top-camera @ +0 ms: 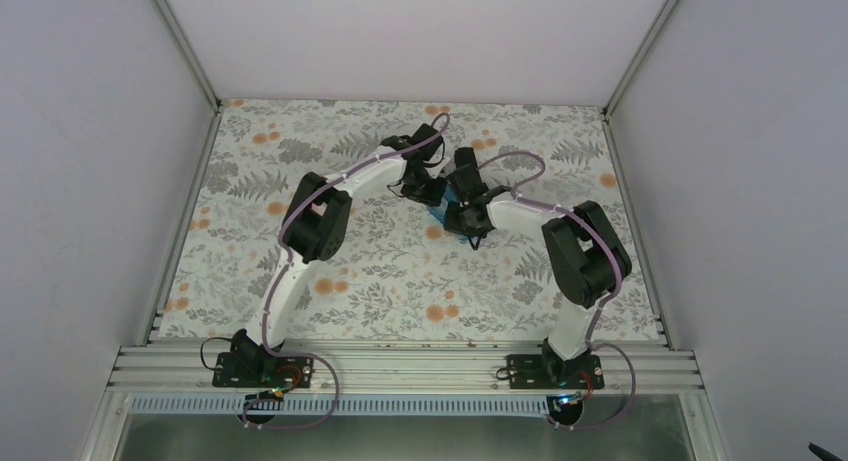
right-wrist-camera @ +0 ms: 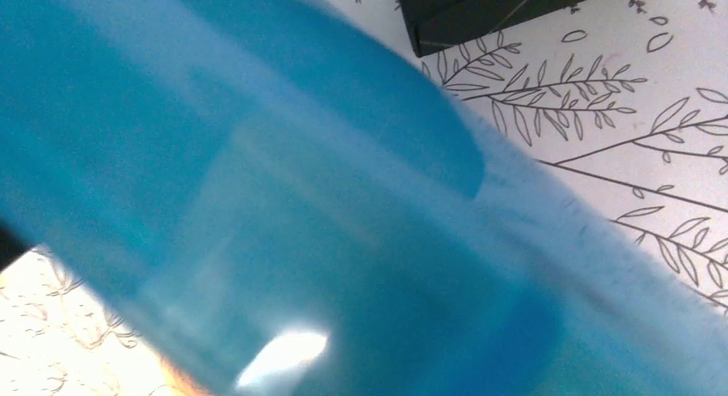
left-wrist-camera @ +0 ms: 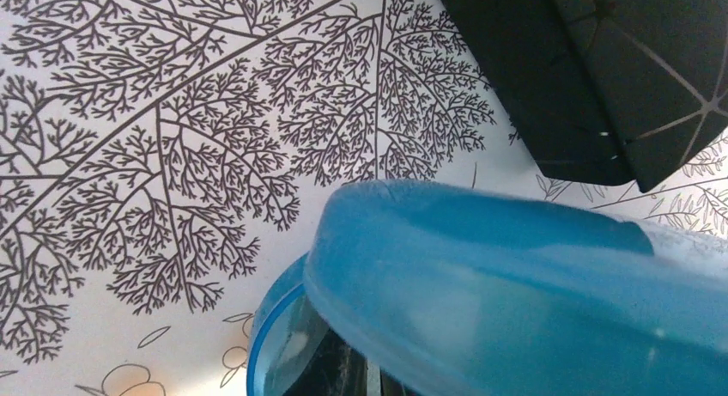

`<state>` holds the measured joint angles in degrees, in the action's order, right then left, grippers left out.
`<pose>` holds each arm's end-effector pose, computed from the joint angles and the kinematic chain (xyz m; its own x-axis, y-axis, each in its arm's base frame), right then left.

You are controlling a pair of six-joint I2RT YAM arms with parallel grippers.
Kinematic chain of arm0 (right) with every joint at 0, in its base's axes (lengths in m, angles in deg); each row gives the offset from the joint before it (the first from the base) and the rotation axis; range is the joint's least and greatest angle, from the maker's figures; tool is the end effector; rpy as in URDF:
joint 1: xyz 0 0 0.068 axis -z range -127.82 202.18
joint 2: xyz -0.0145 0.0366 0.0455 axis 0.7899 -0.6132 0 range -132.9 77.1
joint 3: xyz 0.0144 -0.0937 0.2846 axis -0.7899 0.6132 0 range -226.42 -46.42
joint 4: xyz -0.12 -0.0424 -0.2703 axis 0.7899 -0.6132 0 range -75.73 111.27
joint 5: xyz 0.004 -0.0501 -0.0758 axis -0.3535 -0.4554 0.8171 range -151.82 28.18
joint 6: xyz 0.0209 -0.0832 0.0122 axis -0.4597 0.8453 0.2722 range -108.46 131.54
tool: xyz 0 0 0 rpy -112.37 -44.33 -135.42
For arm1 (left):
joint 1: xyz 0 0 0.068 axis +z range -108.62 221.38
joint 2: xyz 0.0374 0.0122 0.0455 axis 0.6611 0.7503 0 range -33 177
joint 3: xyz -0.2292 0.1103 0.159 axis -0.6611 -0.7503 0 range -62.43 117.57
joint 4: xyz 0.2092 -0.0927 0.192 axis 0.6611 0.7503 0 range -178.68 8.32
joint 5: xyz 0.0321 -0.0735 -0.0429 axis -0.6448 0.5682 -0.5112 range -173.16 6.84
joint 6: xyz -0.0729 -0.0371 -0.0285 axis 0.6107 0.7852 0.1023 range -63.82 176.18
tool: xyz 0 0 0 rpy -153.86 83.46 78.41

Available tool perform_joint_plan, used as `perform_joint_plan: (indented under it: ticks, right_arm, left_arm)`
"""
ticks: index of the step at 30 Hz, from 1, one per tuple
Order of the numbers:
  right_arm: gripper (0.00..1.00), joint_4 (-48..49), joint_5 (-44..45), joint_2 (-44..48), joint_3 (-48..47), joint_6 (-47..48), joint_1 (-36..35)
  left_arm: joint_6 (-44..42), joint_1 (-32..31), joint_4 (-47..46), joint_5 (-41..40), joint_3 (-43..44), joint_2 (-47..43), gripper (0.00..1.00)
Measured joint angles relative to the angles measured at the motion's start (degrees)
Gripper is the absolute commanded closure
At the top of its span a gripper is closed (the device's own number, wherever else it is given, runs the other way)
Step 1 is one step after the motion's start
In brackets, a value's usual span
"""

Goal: Organize the sunglasses
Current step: Place the glasses cleaning cloth in the sunglasses case.

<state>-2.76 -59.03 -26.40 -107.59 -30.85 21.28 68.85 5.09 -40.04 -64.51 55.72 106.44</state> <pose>0.3446 0.2018 0.1123 -0.9151 0.2373 -0.3261 0.1637 0.9575 0.2374 0.4520 -0.3625 0.1183 -0.8810 0.3892 -0.2690 0.4675 0.8036 -0.3684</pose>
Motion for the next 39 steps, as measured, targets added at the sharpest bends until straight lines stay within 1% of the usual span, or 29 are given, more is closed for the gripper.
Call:
perform_joint_plan:
  ticks: [5,10,13,17,19,24,30,39]
  right_arm:
    - [0.94,-0.15,-0.13,-0.83,-0.11,0.94,0.28]
    - [0.91,-1.22,0.33,-1.57,-1.29,2.84,0.28]
    - [0.86,-2.05,1.03,-1.62,-1.97,4.17,0.28]
    - [0.69,-2.71,1.36,-0.17,-2.23,6.43,0.28]
    - [0.63,-2.62,1.27,1.40,-2.21,7.06,0.28]
    - [0.53,-0.57,-1.36,5.92,-1.31,9.99,0.28]
    - [0.44,2.67,-7.48,6.71,1.25,15.04,0.28]
    - [0.42,3.96,-9.64,4.81,2.14,19.41,0.28]
  left_arm:
    - [0.02,-0.26,0.33,-1.14,-0.09,0.00,0.94]
    - [0.02,-0.26,0.59,-1.97,0.15,0.00,0.94]
    - [0.02,-0.26,1.16,-2.34,0.61,0.02,0.94]
    - [0.04,-0.26,1.86,-2.47,2.21,0.02,0.94]
    - [0.04,-0.26,1.95,-2.45,3.04,0.02,0.94]
    - [0.24,-0.26,2.56,-2.29,5.03,0.02,0.94]
    - [0.63,-0.26,2.82,-2.49,5.33,0.02,0.94]
    - [1.53,-0.26,2.54,-2.51,2.03,0.02,0.93]
